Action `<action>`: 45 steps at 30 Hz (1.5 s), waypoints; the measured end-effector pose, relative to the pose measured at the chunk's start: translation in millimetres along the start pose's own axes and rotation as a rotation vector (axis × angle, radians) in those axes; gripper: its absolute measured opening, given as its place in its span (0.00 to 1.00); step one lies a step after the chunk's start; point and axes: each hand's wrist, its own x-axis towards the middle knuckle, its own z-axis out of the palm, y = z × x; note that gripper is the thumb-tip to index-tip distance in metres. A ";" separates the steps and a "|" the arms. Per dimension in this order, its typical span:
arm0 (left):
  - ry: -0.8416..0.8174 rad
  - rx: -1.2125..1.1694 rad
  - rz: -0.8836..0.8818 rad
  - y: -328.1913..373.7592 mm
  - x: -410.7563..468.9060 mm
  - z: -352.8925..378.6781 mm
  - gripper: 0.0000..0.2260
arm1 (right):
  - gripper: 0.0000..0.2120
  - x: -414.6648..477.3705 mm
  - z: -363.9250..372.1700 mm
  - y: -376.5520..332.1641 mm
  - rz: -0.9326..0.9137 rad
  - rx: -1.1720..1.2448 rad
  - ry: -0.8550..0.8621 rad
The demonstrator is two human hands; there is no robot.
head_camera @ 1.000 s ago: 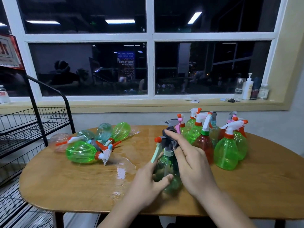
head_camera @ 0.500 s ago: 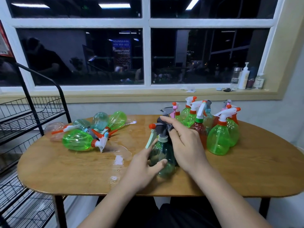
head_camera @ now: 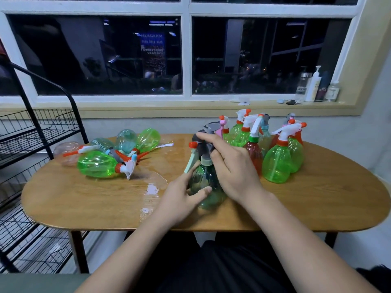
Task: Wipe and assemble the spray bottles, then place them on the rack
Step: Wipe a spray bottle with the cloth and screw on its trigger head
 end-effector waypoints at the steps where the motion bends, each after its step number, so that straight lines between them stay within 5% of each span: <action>1: -0.010 -0.005 0.003 0.5 -0.4 -0.5 0.34 | 0.21 -1.1 -1.3 4.8 0.055 0.007 0.015; 11: -0.005 0.034 0.032 7.2 -0.1 -4.3 0.26 | 0.20 -8.7 -5.5 32.1 0.381 0.233 0.191; 17: -0.011 0.066 0.107 29.0 -1.1 -35.0 0.42 | 0.19 -18.7 -0.5 47.7 0.567 0.564 0.348; 25: -0.155 0.142 0.272 74.4 1.3 -86.5 0.41 | 0.19 -34.5 1.0 40.0 0.576 0.662 0.366; 30: -0.187 0.278 0.335 79.8 14.4 -90.4 0.35 | 0.20 -39.4 0.6 30.0 0.563 0.662 0.356; 36: -0.045 0.330 0.442 74.4 22.1 -85.6 0.15 | 0.20 -45.1 -3.7 27.1 0.563 0.660 0.354; 45: 0.016 0.385 0.469 81.1 28.3 -71.8 0.12 | 0.19 -46.0 -9.8 15.8 0.507 0.599 0.329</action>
